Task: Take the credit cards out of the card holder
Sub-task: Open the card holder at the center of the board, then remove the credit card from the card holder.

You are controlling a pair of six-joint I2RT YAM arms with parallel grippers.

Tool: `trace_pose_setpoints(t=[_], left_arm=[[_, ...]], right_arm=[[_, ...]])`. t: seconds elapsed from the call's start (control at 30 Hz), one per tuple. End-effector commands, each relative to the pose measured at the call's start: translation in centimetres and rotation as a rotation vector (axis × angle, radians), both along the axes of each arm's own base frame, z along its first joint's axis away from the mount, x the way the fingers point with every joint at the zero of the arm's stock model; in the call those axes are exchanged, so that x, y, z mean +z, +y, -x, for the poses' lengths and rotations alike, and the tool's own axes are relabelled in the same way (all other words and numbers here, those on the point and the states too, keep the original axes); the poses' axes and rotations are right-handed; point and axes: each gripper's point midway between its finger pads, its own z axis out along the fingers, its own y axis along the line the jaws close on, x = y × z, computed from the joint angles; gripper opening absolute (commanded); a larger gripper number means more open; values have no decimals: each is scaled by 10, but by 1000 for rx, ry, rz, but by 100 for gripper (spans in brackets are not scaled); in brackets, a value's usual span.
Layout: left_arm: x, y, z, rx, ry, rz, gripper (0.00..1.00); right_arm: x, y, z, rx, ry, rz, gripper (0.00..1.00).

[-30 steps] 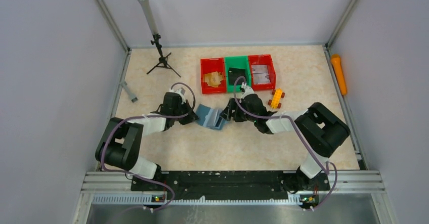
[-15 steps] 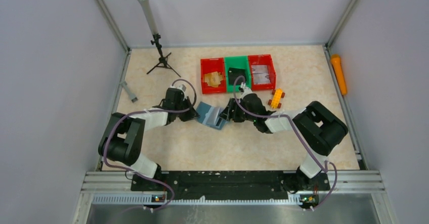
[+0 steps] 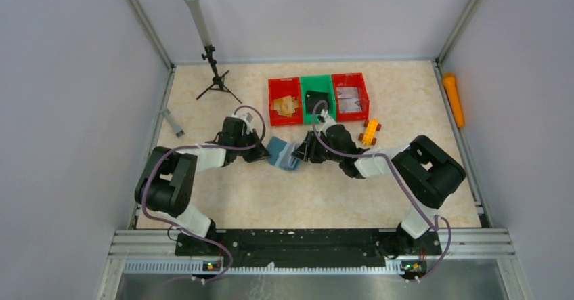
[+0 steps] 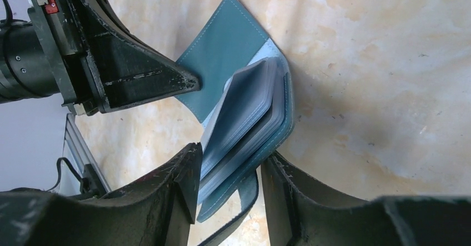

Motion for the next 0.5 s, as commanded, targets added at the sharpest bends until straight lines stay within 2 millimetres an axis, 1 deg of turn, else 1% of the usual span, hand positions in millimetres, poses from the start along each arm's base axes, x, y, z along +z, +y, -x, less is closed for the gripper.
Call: trace_pose_setpoints(t=[0.0, 0.1, 0.47], left_arm=[[-8, -8, 14, -60, 35, 15, 0], [-7, -10, 15, -72, 31, 17, 0], [-3, -24, 20, -128, 18, 17, 0]], right_arm=[[11, 7, -6, 14, -33, -44, 42], [12, 7, -6, 17, -36, -47, 38], [16, 8, -6, 27, -54, -53, 36]])
